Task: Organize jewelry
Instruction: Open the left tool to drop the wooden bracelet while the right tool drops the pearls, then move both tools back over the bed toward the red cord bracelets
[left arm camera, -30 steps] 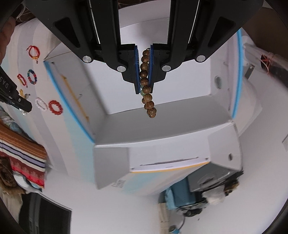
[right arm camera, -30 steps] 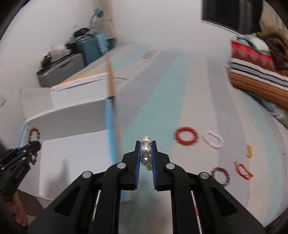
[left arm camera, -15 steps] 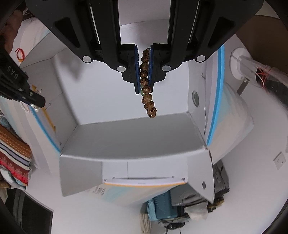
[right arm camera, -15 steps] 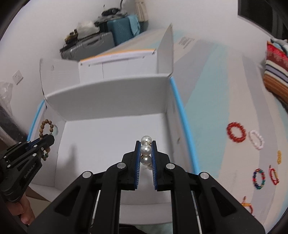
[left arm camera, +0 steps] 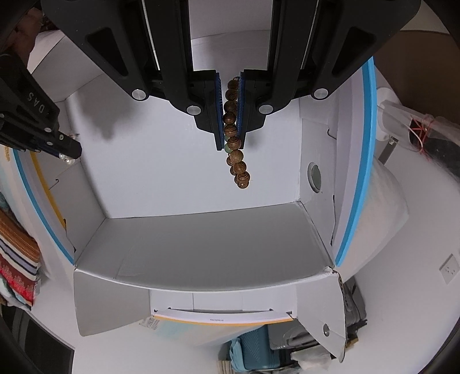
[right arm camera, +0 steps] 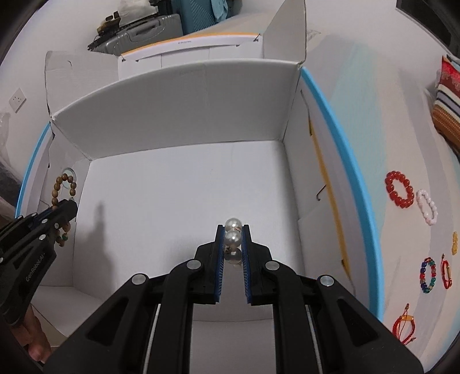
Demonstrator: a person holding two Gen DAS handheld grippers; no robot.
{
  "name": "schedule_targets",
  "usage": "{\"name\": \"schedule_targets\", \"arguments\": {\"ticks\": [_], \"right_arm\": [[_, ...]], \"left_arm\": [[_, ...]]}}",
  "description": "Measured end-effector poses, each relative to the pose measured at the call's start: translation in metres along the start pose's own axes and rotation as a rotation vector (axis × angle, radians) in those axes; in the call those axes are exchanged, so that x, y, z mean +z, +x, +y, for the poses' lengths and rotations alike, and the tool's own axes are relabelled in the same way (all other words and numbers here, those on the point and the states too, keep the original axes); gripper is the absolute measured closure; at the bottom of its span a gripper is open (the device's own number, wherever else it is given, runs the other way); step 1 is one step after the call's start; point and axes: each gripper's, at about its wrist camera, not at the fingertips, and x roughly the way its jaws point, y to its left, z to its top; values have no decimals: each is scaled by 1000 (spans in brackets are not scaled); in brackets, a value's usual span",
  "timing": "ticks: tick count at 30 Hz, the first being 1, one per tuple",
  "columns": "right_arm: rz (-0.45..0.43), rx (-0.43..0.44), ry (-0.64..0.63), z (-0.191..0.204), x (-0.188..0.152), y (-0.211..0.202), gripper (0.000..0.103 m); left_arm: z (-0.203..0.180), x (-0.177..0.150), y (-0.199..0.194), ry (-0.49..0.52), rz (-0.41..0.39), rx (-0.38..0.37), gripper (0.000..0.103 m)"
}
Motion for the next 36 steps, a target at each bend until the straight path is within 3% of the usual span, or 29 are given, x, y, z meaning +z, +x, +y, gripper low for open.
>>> {"name": "schedule_targets", "arguments": {"ticks": [5,9,11,14,16,19,21,23,30,31,36], "right_arm": [[-2,19,3,0,0,-3,87],[-52,33,-6,2,-1,-21,68],[-74,33,-1,1,-1,-29,62],[-101,41,16,-4,-1,-41,46],[-129,50,23,-6,-2,-52,35],[-177,55,25,-8,-1,-68,27],[-199,51,30,-11,-2,-78,25],[-211,50,33,-11,-2,-83,23],[-258,40,35,-16,-9,-99,10],[-270,39,40,-17,-11,-102,8],[-294,17,53,-30,-19,-114,8]], "left_arm": [[-1,0,-2,-1,5,14,93],[-3,2,-9,5,-11,10,87],[-3,3,-14,2,-22,22,68],[-1,1,-24,-5,-51,32,55],[0,-2,-31,-6,-69,37,53],[1,-7,-43,-9,-96,36,42],[0,-9,-50,-5,-113,43,40],[0,-9,-55,-10,-127,42,32],[-5,-12,-70,-6,-160,56,23],[-6,-13,-72,-5,-169,53,16],[-16,-14,-83,6,-209,47,6]]}}
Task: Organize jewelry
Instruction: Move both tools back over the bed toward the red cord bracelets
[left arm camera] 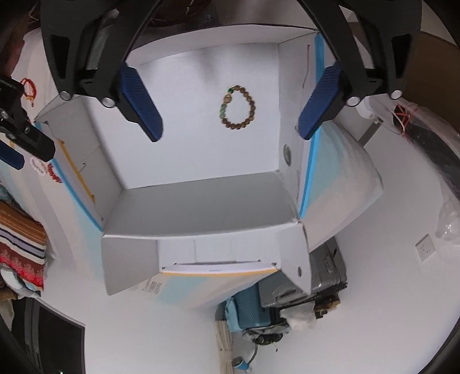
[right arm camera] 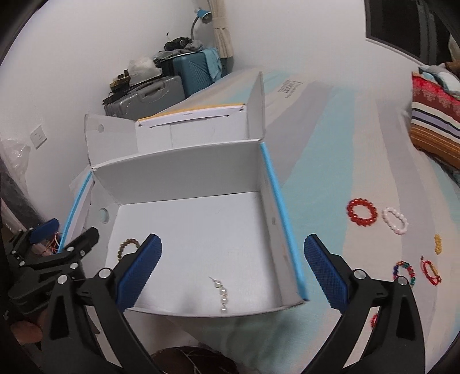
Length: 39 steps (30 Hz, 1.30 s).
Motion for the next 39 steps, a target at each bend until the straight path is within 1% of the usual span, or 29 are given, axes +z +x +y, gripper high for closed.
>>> {"name": "schedule_targets", "arguments": {"ticks": [4,10,14,18,22,28,39], "right_arm": [[-20,-33,21,-18,-4,-11,8],[-31,-89,45,-50,-11,-23,8],[-11,-125,90,-79,-20,-29,8],[9,-176,142,-113,-30,-35,8],[11,-216,175,-144,-39,-45,8],[8,-252,236,-189,-53,-63,8],[3,-295,292,-241,-70,-82,8]], "left_arm": [[-14,1,-9,15,-23,-27,6],[-40,1,-16,46,-32,-68,6],[-63,0,-19,96,-39,-92,6],[-91,-1,-23,119,-39,-140,6],[-125,-4,-28,162,-43,-183,6],[-166,-12,-32,210,-34,-231,6],[-228,-21,-40,260,-27,-283,6]]}}
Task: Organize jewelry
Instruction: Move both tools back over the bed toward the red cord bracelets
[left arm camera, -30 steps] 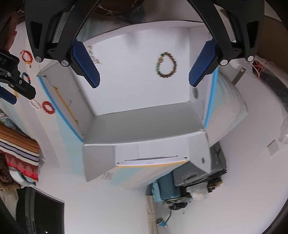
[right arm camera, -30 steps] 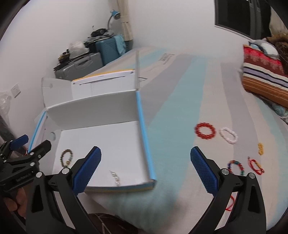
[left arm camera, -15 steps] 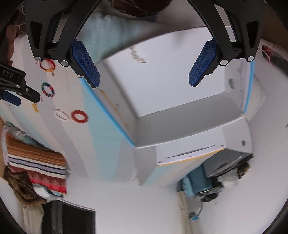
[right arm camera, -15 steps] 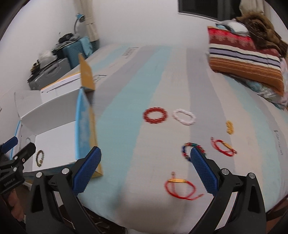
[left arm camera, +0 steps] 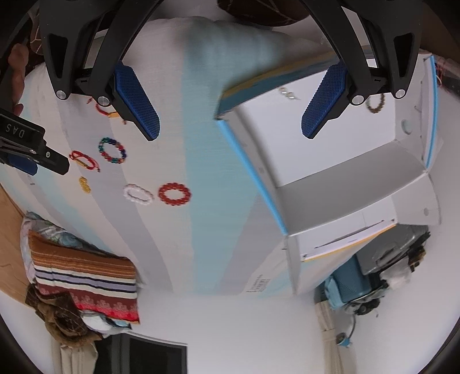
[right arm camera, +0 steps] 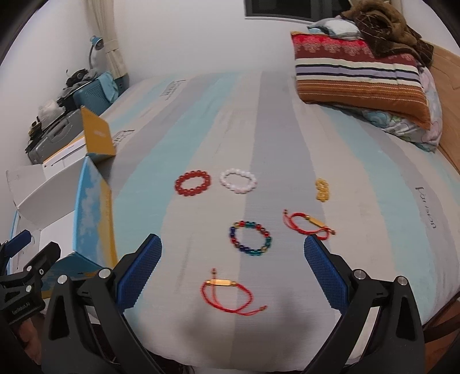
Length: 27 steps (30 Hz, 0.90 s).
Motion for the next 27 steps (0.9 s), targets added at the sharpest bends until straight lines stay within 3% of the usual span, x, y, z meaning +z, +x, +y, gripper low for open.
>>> {"name": "schedule_targets", "arguments": {"ticks": [17,27], "right_arm": [[67,-67,101,-86,-9,38,8],[119,-92,124,-107,-16,81,8]], "left_arm": [[-94,-9,59,95,93,-105,6],[-124,-31,106,142,165,-125,6]]}}
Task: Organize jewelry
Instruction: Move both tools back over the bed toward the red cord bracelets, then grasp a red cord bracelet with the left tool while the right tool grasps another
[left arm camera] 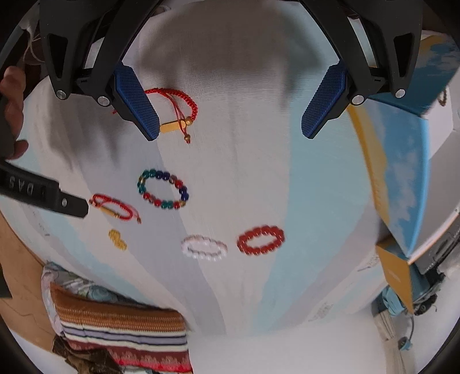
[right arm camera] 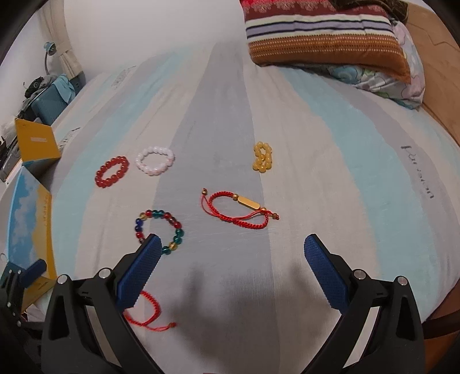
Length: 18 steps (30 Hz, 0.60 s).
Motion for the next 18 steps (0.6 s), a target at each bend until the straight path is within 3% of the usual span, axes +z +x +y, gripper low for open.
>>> {"name": "schedule_targets", "arguments": {"ticks": [18], "right_arm": [[49,-30,13,-21,5,66,8]], "left_arm": [[-12,-20,48,6,59,-23,7]]}}
